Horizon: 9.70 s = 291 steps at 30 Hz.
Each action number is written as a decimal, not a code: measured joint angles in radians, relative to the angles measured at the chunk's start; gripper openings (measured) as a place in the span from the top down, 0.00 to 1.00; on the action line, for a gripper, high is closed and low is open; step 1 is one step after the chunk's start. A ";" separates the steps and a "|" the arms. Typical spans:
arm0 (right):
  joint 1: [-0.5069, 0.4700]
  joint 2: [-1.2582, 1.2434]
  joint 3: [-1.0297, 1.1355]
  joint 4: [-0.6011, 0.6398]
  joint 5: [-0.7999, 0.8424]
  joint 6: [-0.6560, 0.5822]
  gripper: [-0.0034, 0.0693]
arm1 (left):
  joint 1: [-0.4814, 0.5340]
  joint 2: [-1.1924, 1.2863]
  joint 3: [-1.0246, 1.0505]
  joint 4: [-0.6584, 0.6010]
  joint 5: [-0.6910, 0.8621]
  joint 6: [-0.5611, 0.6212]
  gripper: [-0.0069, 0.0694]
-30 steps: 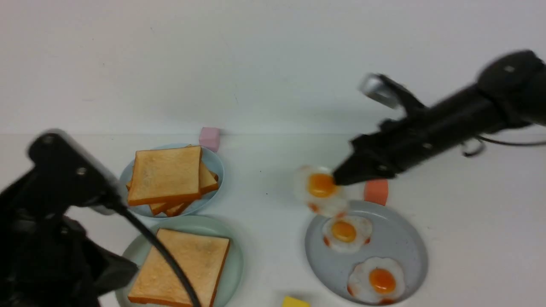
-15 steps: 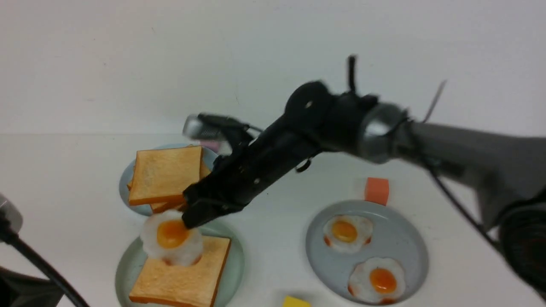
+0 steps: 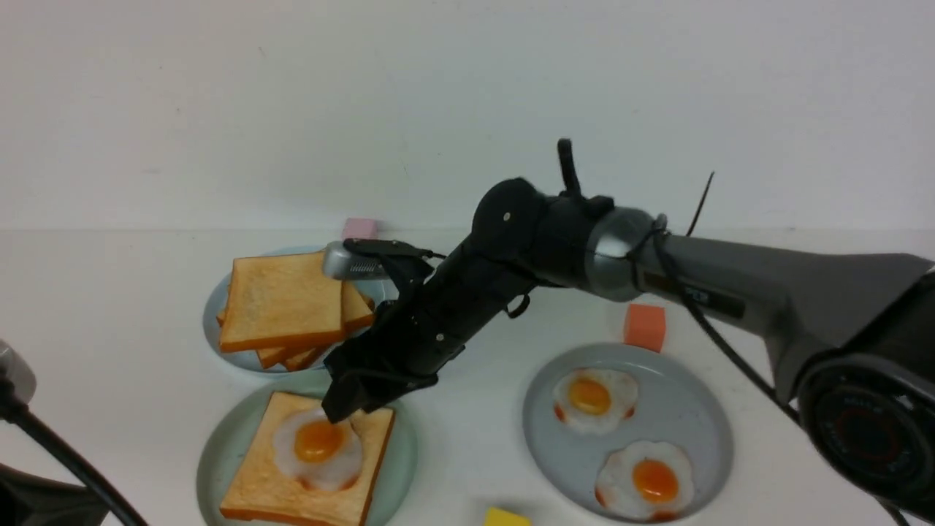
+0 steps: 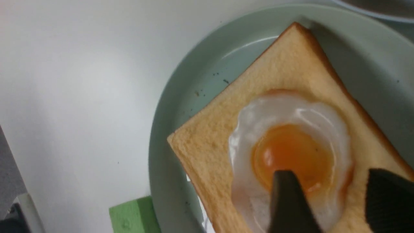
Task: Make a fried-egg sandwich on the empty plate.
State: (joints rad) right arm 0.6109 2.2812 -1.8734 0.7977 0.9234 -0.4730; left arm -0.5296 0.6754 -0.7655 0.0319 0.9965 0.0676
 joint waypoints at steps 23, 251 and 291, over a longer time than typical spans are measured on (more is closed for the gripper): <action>-0.012 -0.716 0.323 -0.454 0.150 0.267 0.24 | 0.357 0.542 -0.249 -0.444 -0.227 0.245 0.93; -0.229 -2.073 1.722 -0.667 -0.845 0.544 0.92 | 0.453 -0.687 0.787 0.145 -0.555 -0.346 0.90; -0.642 -2.292 1.874 -0.787 -0.478 0.499 0.86 | 0.455 -0.687 0.789 0.144 -0.563 -0.344 0.86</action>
State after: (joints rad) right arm -0.0315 -0.0109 0.0010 0.0109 0.4458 0.0259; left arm -0.0748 -0.0114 0.0235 0.1763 0.4338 -0.2768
